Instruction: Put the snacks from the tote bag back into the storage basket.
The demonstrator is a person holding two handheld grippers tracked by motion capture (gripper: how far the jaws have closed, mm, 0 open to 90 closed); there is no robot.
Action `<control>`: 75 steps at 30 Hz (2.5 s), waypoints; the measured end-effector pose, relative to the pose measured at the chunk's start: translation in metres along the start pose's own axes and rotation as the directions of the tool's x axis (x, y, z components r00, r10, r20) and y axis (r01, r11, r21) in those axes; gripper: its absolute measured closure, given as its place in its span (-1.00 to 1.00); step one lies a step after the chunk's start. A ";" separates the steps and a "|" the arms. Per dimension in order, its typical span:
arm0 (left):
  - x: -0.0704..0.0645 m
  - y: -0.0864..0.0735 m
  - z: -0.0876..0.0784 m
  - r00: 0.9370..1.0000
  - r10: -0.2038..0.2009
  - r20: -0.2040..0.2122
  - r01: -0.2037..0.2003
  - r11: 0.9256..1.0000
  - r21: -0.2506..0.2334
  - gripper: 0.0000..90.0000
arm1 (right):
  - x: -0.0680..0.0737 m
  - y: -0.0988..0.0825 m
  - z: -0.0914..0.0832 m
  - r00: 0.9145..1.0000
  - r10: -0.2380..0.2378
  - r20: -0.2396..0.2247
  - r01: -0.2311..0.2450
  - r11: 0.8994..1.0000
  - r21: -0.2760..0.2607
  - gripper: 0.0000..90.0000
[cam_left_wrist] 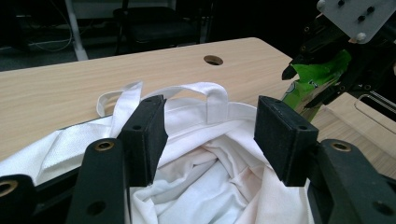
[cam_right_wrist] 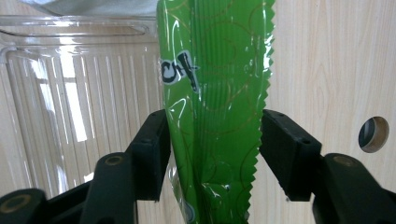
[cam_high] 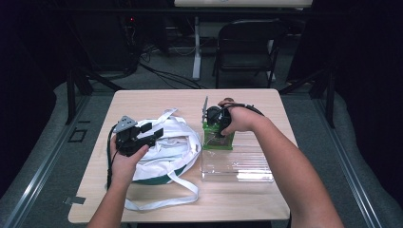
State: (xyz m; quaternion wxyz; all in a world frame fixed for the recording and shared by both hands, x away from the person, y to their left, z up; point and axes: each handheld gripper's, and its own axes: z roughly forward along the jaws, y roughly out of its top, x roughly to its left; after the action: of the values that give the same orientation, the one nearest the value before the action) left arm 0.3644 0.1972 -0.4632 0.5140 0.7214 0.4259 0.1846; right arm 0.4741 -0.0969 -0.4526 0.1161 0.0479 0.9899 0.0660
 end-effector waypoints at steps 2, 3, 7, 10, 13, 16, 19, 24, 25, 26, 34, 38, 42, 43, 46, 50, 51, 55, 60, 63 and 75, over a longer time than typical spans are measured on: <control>0.000 0.000 0.000 1.000 -0.001 0.000 0.001 1.000 -0.001 -0.04 | 0.000 0.000 -0.001 1.000 0.002 0.002 -0.002 1.000 -0.002 -0.04; 0.000 0.000 0.000 1.000 -0.001 0.000 0.001 1.000 -0.002 -0.04 | 0.000 -0.001 -0.001 1.000 -0.001 0.004 0.001 1.000 -0.004 -0.04; 0.000 0.000 0.000 1.000 -0.004 0.000 0.004 1.000 -0.005 -0.04 | -0.001 -0.001 -0.004 1.000 -0.006 0.011 0.006 1.000 -0.006 -0.04; 0.001 0.000 0.000 1.000 -0.003 -0.001 0.003 1.000 -0.002 -0.04 | 0.000 -0.001 -0.005 1.000 -0.007 0.013 0.007 1.000 -0.008 -0.05; 0.001 0.000 0.000 1.000 -0.003 -0.001 0.003 1.000 -0.003 -0.04 | 0.001 -0.001 -0.006 1.000 -0.009 0.013 0.009 1.000 -0.015 -0.05; 0.001 0.000 0.000 1.000 -0.006 0.000 0.006 1.000 -0.004 -0.04 | 0.001 -0.001 -0.007 1.000 -0.007 0.013 0.007 1.000 -0.023 -0.05; 0.001 -0.001 0.000 1.000 -0.009 -0.003 0.009 1.000 -0.003 -0.04 | 0.002 -0.001 -0.008 1.000 -0.009 0.014 0.010 1.000 -0.026 -0.05; 0.001 -0.001 0.000 1.000 -0.011 -0.005 0.011 1.000 -0.004 -0.04 | 0.001 -0.002 -0.011 1.000 -0.009 0.016 0.009 0.999 -0.032 -0.04; 0.001 -0.001 0.000 1.000 -0.011 -0.005 0.011 1.000 -0.004 -0.04 | 0.001 -0.002 -0.011 1.000 -0.006 0.016 0.007 0.999 -0.037 -0.04; 0.001 -0.001 0.000 1.000 -0.011 -0.005 0.011 1.000 -0.004 -0.04 | 0.001 -0.002 -0.012 1.000 -0.006 0.017 0.007 0.999 -0.041 -0.04; 0.001 -0.001 0.000 1.000 -0.010 -0.004 0.010 1.000 -0.003 -0.04 | 0.005 0.000 -0.023 0.999 -0.004 0.035 0.006 0.997 -0.072 -0.04; 0.001 -0.001 0.000 1.000 -0.009 -0.003 0.009 1.000 0.000 -0.04 | 0.006 0.000 -0.027 0.999 0.003 0.036 0.000 0.996 -0.084 -0.04; 0.002 -0.001 0.000 1.000 -0.010 -0.006 0.010 1.000 -0.002 -0.04 | 0.008 -0.001 -0.033 0.999 0.007 0.036 -0.003 0.994 -0.105 -0.03; 0.002 -0.001 0.000 1.000 -0.010 -0.007 0.010 1.000 -0.002 -0.04 | 0.008 -0.001 -0.035 0.999 0.009 0.036 -0.004 0.994 -0.112 -0.04; 0.002 -0.001 0.000 1.000 -0.015 -0.009 0.015 1.000 -0.005 -0.04 | 0.009 -0.002 -0.041 0.999 0.019 0.035 -0.014 0.991 -0.132 -0.03; 0.002 -0.001 0.000 1.000 -0.014 -0.008 0.014 1.000 -0.007 -0.04 | 0.011 -0.002 -0.047 0.999 0.020 0.038 -0.014 0.989 -0.149 -0.03; 0.002 -0.001 0.000 1.000 -0.014 -0.008 0.014 1.000 -0.007 -0.04 | 0.012 -0.002 -0.050 0.999 0.018 0.042 -0.012 0.988 -0.154 -0.04; 0.002 -0.001 0.000 1.000 -0.013 -0.009 0.013 1.000 -0.007 -0.04 | 0.013 -0.002 -0.058 0.999 0.017 0.047 -0.009 0.985 -0.171 -0.04; 0.003 -0.001 -0.001 1.000 -0.018 -0.011 0.018 1.000 -0.007 -0.04 | 0.015 -0.002 -0.065 0.998 0.032 0.053 -0.021 0.981 -0.194 -0.03; 0.004 -0.001 -0.001 1.000 -0.018 -0.012 0.018 1.000 -0.004 -0.04 | 0.015 -0.005 -0.069 0.997 0.040 0.063 -0.026 0.978 -0.205 -0.03; 0.005 -0.002 -0.002 0.999 -0.032 -0.010 0.032 0.999 -0.013 -0.04 | 0.019 -0.023 -0.081 0.991 0.098 0.095 -0.070 0.962 -0.263 -0.02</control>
State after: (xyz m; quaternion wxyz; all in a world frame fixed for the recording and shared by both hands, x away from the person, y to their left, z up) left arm 0.3647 0.2025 -0.4646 0.5195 0.7102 0.4386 0.1829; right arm 0.4344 -0.1274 -0.3823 0.1711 0.0777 0.9622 0.1971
